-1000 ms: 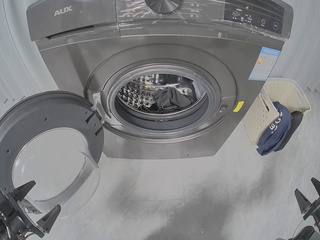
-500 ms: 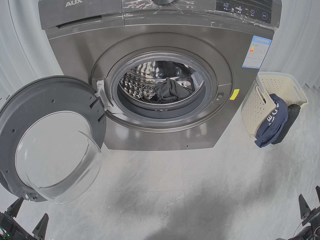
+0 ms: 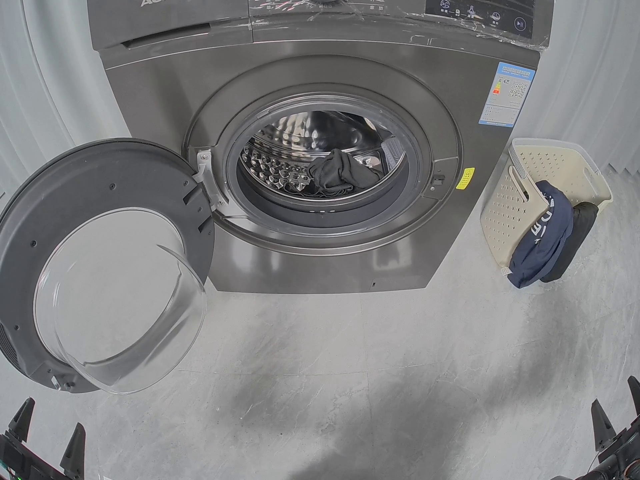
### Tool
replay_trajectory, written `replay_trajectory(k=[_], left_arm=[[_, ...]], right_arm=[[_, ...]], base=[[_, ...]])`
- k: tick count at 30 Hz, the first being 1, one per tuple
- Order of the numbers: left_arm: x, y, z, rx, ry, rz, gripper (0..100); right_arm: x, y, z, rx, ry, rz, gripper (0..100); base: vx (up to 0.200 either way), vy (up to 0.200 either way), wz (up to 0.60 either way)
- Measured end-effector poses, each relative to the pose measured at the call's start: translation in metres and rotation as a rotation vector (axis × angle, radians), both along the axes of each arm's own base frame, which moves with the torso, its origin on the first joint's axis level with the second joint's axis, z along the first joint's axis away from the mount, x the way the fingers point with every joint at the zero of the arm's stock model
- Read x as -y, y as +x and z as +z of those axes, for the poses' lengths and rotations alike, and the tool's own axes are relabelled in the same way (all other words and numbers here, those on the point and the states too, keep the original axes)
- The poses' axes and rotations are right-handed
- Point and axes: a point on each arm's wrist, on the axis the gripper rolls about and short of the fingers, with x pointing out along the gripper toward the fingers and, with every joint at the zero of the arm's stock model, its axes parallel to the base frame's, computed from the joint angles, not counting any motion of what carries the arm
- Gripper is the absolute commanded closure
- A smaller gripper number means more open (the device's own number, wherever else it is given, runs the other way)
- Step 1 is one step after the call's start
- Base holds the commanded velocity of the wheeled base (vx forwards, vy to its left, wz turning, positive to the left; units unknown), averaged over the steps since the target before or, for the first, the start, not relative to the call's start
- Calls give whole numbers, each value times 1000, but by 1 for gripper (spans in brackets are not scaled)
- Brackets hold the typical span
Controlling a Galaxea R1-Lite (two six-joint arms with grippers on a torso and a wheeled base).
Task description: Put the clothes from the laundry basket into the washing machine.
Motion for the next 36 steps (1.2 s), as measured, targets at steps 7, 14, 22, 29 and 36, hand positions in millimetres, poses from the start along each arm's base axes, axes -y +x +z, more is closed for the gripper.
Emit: replay_trajectory(k=[7, 14, 22, 29, 36], left_arm=[[0, -1, 0, 7, -8, 9, 0], [0, -1, 0, 10, -20, 8, 0], [0, -1, 0, 11, -24, 8, 0], [0, -1, 0, 10, -20, 8, 0], [0, -1, 0, 11, -19, 6, 0]], right_arm=[[0, -1, -1, 1, -13, -21, 0], [0, -1, -1, 3, -14, -21, 0], [0, -1, -1, 3, -15, -21, 0], [0, -1, -1, 3, -14, -21, 0], [0, -1, -1, 3, -14, -21, 0]], base=[[0, -200, 0], [0, -200, 0], [0, -200, 0], [0, -200, 0], [0, -200, 0]])
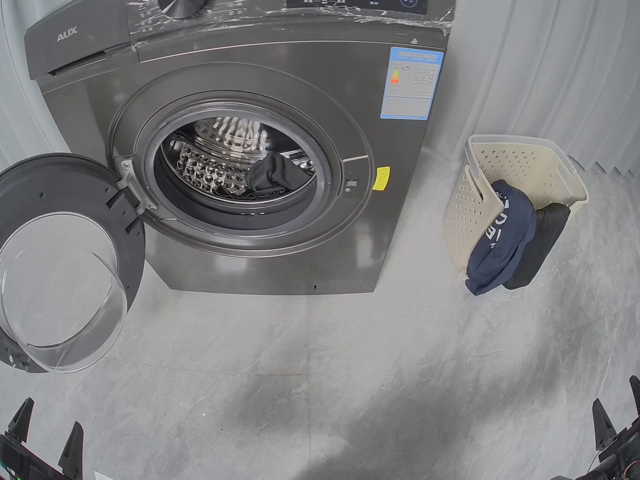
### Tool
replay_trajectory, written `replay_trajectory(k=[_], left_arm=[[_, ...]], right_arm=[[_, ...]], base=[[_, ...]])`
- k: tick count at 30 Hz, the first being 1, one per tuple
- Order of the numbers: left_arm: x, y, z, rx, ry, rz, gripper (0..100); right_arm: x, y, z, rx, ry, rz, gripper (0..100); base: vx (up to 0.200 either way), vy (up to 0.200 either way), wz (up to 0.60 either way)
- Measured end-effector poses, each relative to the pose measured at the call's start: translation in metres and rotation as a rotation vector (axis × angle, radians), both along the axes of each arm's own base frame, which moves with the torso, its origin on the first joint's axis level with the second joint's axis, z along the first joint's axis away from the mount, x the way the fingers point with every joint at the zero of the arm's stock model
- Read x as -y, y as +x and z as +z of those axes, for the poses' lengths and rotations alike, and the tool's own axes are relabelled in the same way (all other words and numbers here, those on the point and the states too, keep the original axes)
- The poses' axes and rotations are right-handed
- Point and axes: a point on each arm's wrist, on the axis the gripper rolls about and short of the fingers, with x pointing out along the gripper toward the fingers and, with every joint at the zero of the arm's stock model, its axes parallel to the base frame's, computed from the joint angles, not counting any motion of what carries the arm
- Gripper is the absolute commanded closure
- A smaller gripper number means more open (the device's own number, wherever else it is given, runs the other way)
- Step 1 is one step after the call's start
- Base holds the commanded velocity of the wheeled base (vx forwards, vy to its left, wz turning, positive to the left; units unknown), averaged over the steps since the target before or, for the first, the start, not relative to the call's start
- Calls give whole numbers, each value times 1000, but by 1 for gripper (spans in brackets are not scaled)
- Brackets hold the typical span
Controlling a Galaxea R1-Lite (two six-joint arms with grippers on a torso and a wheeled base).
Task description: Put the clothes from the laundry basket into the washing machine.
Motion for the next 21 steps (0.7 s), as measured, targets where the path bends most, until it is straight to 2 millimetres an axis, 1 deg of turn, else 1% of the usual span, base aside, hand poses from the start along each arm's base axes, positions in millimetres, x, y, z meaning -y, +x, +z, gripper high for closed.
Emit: replay_trajectory(k=[21], left_arm=[[0, 0, 0, -3, -3, 0, 0]], right_arm=[[0, 0, 0, -1, 0, -1, 0]], base=[[0, -200, 0]])
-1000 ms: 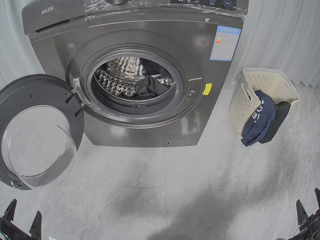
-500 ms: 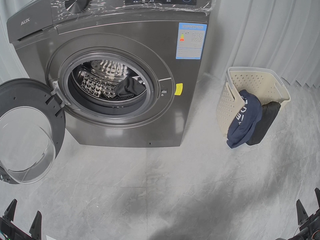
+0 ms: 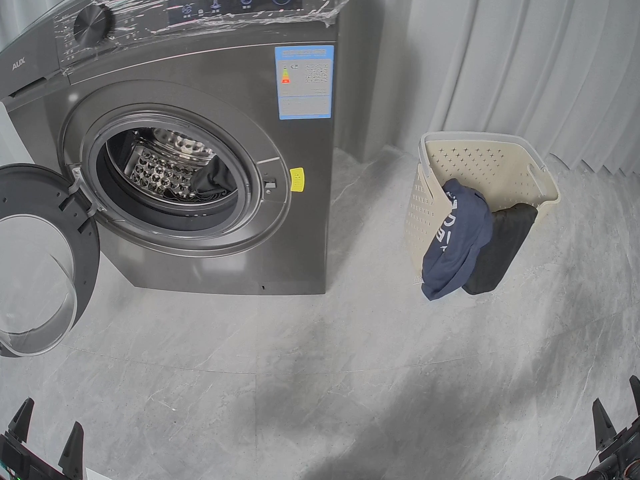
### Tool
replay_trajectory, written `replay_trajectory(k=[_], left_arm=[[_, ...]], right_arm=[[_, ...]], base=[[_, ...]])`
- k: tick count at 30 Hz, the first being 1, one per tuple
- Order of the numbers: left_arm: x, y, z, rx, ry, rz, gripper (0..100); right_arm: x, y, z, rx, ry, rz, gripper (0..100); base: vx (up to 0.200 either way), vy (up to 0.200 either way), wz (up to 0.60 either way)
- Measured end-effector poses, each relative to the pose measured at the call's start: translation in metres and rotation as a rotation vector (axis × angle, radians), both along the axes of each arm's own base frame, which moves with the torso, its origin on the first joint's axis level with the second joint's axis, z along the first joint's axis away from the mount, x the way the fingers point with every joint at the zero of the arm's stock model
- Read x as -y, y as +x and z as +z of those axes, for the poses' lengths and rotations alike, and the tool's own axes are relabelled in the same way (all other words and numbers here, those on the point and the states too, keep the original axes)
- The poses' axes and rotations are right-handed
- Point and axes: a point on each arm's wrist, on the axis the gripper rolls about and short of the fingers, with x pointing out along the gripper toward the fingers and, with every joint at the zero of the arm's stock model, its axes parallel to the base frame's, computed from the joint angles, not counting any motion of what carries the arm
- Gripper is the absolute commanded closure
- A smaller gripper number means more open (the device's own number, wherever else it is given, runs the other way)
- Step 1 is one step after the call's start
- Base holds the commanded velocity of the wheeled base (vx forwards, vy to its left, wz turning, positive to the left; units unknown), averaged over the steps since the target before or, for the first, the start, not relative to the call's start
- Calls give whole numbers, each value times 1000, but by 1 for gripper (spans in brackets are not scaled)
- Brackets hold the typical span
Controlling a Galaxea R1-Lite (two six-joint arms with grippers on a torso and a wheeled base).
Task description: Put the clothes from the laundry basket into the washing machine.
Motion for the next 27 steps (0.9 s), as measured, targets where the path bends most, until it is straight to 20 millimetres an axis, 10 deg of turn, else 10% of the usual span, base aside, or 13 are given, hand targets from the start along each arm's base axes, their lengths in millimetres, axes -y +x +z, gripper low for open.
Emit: replay_trajectory(k=[13, 27], left_arm=[[0, 0, 0, -1, 4, -10, 0], [0, 0, 0, -2, 4, -10, 0]], right_arm=[[0, 0, 0, -1, -1, 0, 0], [0, 0, 0, -3, -11, 5, 0]], base=[[0, -154, 0], [200, -43, 0]])
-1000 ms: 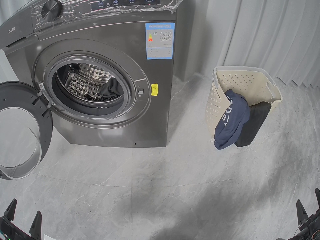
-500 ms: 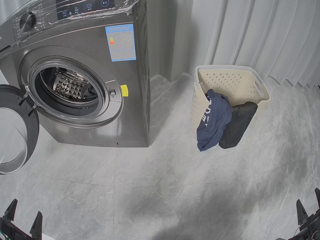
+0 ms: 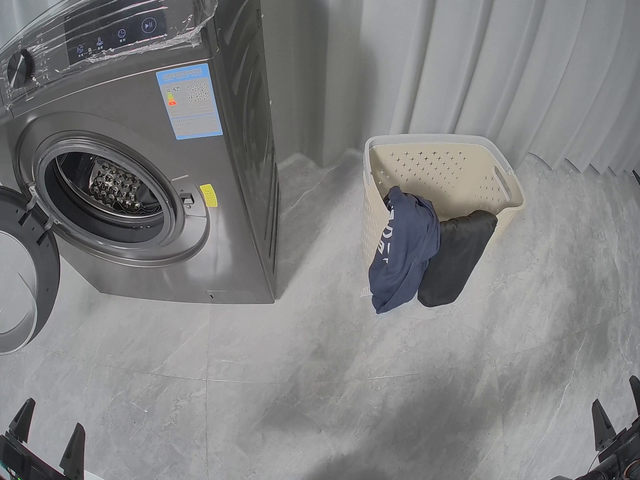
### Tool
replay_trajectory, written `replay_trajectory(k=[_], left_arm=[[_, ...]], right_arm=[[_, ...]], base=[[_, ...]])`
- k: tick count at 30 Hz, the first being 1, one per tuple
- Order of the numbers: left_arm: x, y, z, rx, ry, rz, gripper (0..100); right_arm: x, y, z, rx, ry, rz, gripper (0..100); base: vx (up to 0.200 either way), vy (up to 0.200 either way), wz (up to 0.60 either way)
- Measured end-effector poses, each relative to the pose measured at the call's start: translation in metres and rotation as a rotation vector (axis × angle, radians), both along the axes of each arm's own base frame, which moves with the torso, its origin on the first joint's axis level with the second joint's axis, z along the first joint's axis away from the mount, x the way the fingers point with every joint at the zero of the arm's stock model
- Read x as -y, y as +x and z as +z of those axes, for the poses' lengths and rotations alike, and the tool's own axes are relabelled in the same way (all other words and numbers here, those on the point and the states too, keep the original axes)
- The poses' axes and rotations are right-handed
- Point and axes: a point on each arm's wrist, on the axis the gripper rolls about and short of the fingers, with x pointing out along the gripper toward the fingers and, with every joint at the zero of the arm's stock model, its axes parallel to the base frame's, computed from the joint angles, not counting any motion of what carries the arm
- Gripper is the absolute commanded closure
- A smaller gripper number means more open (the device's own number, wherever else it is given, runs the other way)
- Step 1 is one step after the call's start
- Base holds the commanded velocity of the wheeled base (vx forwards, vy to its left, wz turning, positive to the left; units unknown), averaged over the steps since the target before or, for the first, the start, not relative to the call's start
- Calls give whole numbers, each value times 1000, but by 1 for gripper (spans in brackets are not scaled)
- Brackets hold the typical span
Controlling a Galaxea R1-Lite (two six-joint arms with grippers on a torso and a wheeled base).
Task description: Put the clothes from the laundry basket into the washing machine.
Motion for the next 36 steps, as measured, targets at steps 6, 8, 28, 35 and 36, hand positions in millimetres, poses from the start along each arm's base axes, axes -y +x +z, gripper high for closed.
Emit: replay_trajectory(k=[6, 8, 28, 35, 36], left_arm=[[0, 0, 0, 0, -1, 0, 0], [0, 0, 0, 0, -3, 6, 0], [0, 0, 0, 1, -2, 8, 0], [0, 0, 0, 1, 0, 7, 0], [0, 0, 0, 1, 0, 6, 0]], right_arm=[[0, 0, 0, 0, -1, 0, 0], [0, 0, 0, 0, -1, 0, 0], [0, 0, 0, 0, -1, -1, 0], [0, 0, 0, -1, -1, -1, 0], [0, 0, 0, -1, -1, -1, 0]], base=[[33, -67, 0], [0, -200, 0], [0, -200, 0], [0, -86, 0], [0, 0, 0]])
